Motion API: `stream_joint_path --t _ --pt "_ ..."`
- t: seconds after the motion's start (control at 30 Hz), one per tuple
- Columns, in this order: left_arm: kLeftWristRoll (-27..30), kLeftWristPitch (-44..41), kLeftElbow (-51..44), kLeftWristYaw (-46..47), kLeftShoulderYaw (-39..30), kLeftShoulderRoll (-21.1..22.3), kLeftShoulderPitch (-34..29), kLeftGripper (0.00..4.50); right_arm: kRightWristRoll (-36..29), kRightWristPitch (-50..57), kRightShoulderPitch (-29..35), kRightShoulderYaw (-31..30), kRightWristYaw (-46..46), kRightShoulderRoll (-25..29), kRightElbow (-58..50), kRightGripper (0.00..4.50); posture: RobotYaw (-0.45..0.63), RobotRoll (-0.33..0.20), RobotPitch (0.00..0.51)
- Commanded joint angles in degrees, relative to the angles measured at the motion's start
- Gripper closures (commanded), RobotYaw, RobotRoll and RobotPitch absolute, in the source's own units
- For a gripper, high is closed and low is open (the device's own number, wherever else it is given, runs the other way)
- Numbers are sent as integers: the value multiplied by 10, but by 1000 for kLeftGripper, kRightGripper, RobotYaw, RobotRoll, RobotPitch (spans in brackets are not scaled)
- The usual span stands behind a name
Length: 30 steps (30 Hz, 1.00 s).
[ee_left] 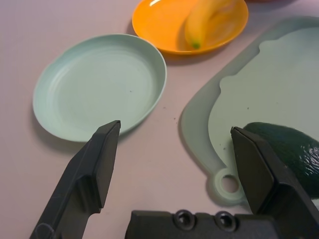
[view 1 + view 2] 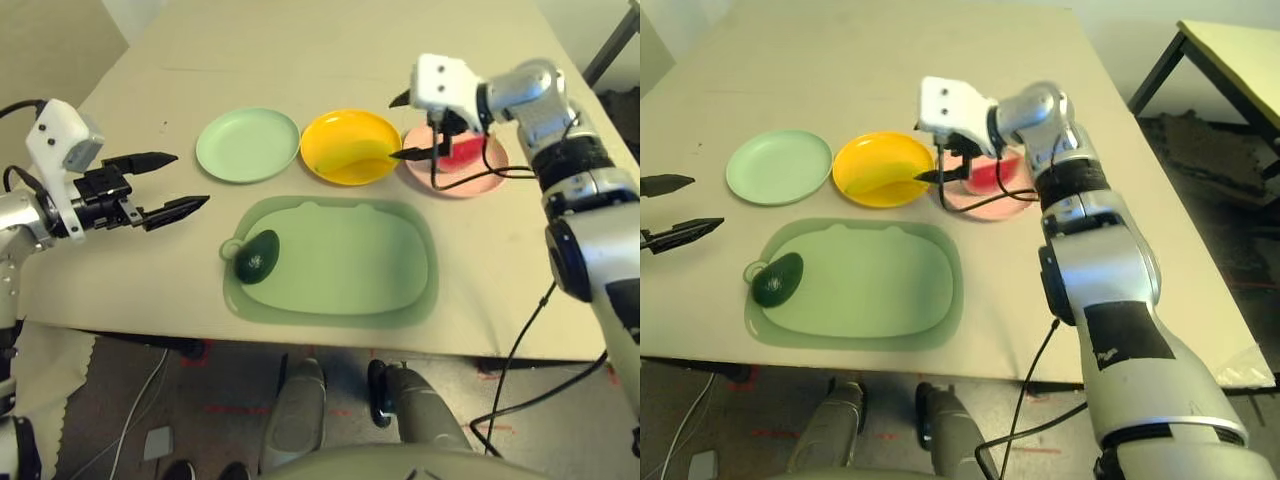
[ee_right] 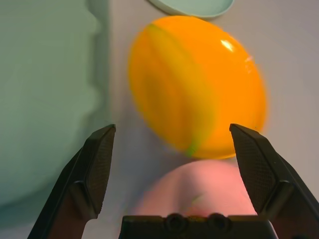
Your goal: Place the fruits into color-matched plates.
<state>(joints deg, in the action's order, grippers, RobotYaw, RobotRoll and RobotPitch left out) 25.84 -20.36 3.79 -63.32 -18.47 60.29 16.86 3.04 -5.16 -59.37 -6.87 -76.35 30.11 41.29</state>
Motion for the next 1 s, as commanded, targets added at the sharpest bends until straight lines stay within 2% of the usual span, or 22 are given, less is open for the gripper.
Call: stream_joint_path --t 0.03,0.13,0.17,0.27,0.4,0.53,0.67,0.73,1.0 --pt "-9 15 12 -21 10 9 7 0 -88 89 88 45 -13 12 -132 20 76 0 196" --pt "-20 35 30 -37 13 15 9 0 -176 138 182 93 -5 -1 -209 20 72 0 191" --pt "-27 44 36 -42 17 18 10 0 -194 124 214 101 -7 -7 -224 20 71 0 189" --pt "-39 68 51 -62 28 25 19 0 -212 64 303 87 -49 -5 -258 20 72 0 186" --pt "-53 107 76 -100 48 34 51 0 -253 34 357 83 -83 -23 -273 20 69 0 178" --pt "-84 189 118 -149 82 42 93 0 -260 -11 373 63 -120 -33 -257 20 66 0 173" --pt "-113 357 165 -254 136 40 147 0 -253 -32 359 51 -116 -48 -224 20 67 0 167" --pt "-112 416 189 -286 166 43 172 0 -254 -37 354 49 -113 -53 -218 20 62 0 164" --pt "-45 643 242 -292 427 110 301 0 -255 -36 356 38 -103 -60 -229 20 10 0 158"
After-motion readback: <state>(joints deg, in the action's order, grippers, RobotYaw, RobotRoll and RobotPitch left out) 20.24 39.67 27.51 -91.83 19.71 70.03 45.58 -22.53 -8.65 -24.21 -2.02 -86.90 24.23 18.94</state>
